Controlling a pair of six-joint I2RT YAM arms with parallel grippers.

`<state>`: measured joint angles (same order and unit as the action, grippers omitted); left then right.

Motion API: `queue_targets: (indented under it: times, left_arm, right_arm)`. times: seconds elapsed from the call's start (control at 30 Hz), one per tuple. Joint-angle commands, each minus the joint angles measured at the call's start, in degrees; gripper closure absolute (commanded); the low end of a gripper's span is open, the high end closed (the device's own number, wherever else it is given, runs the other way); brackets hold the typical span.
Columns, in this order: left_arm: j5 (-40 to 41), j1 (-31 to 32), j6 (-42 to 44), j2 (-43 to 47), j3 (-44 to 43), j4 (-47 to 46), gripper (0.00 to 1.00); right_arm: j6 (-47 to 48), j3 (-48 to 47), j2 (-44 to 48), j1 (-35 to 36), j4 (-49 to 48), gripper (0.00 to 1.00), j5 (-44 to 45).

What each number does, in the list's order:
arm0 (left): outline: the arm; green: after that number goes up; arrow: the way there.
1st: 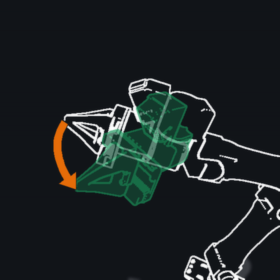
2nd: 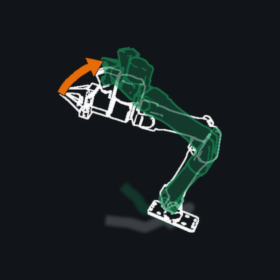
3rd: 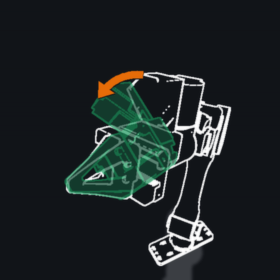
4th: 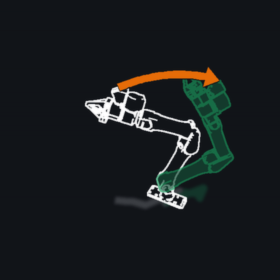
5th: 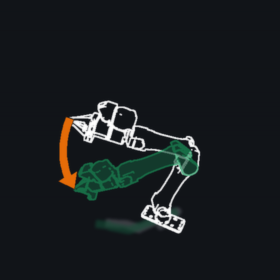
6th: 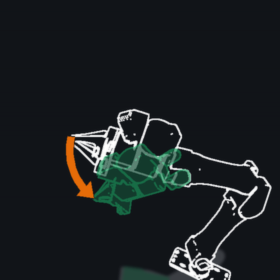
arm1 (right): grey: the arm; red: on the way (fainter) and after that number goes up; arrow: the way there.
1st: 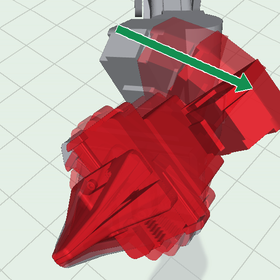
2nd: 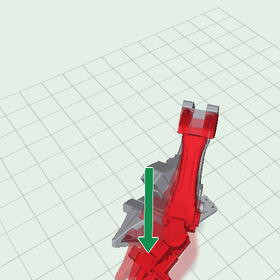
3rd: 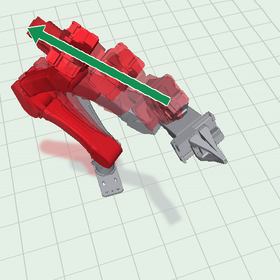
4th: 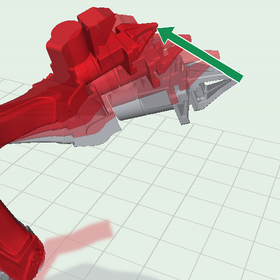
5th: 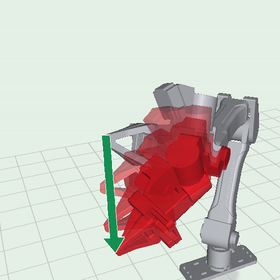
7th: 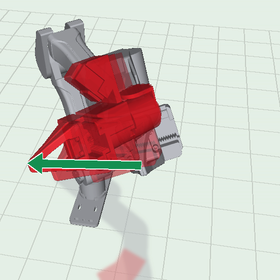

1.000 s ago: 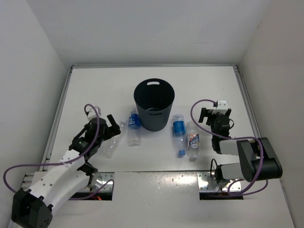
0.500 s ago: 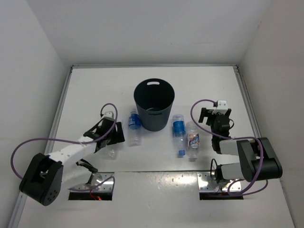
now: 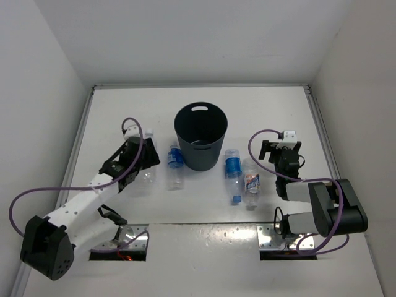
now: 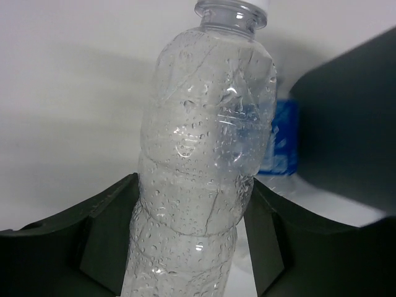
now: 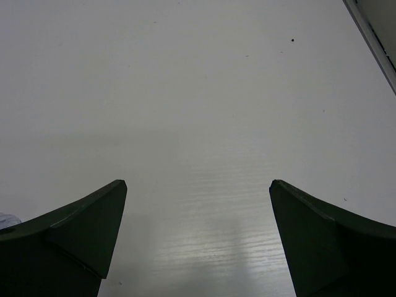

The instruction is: Put the plastic bottles in the bin

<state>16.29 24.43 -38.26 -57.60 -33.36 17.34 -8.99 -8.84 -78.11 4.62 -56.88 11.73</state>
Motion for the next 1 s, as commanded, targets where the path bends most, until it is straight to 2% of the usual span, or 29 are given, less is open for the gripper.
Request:
queue_targets:
  times: [0.0,0.2,0.33,0.43,0.6,0.8,0.97]
  left_arm:
    - [6.7,-0.8,-1.6,2.5,-6.8,1.0,0.41]
    - [15.9,-1.3,-1.0,4.2,-21.8,-1.4,0.44]
    - [17.4,-1.3,2.7,1.9,-29.6,-7.2,0.44]
    - [13.5,-1.3,5.6,-1.9,-33.9,-13.6,0.44]
    - [3.2,0.8,6.6,-13.9,-44.7,-15.8,0.44]
    - [1.4,8.0,7.9,-26.3,-54.1,-16.4,0.44]
    - [2.0,12.4,7.9,-29.0,-54.1,-17.6,0.44]
  right_arm:
    - [0.1,-1.7,-0.1,-0.1,-3.3,0.0,-0.3]
    - [0.1,-1.7,-0.1,-0.1,-3.3,0.0,-0.3]
    - [0.1,-1.7,-0.1,-0.1,-3.3,0.0,-0.3]
    - [0.1,-1.7,-0.1,-0.1,-3.3,0.0,-0.3]
    - [0.1,-1.7,-0.1,-0.7,-3.3,0.0,-0.3]
    - [-0.5,-1.7,-0.1,-0.7,-3.3,0.0,-0.8]
    - [-0.5,-1.7,-0.1,-0.7,-3.3,0.0,-0.8]
